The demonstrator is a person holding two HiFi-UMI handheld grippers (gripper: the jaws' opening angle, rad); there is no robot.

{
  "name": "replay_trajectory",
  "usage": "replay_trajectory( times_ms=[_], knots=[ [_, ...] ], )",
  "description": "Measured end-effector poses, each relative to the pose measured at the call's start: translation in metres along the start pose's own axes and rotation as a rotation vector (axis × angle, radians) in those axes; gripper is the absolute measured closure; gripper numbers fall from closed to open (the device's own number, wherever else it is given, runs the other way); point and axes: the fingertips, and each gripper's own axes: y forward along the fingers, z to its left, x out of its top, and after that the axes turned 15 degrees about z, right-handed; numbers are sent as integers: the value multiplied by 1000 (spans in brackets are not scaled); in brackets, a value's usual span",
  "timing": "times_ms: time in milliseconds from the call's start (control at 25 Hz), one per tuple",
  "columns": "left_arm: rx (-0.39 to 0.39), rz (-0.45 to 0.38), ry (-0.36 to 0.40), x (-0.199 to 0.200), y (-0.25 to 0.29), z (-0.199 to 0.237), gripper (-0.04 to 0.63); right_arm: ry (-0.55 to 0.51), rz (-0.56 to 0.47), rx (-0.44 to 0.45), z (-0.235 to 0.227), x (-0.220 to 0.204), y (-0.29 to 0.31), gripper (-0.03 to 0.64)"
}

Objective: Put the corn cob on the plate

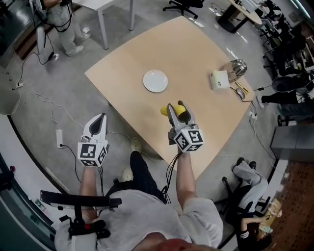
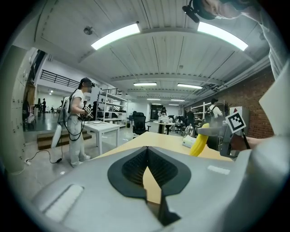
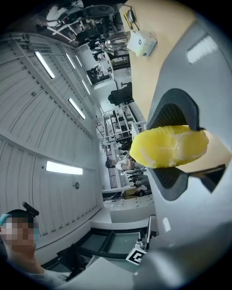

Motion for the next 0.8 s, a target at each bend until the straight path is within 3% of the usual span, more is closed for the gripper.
replay_trajectory(
  times_ms=[800],
  knots=[
    [-12,92,-58,-13,107,33,575,-24,93,54,-54,-10,157,393]
  ],
)
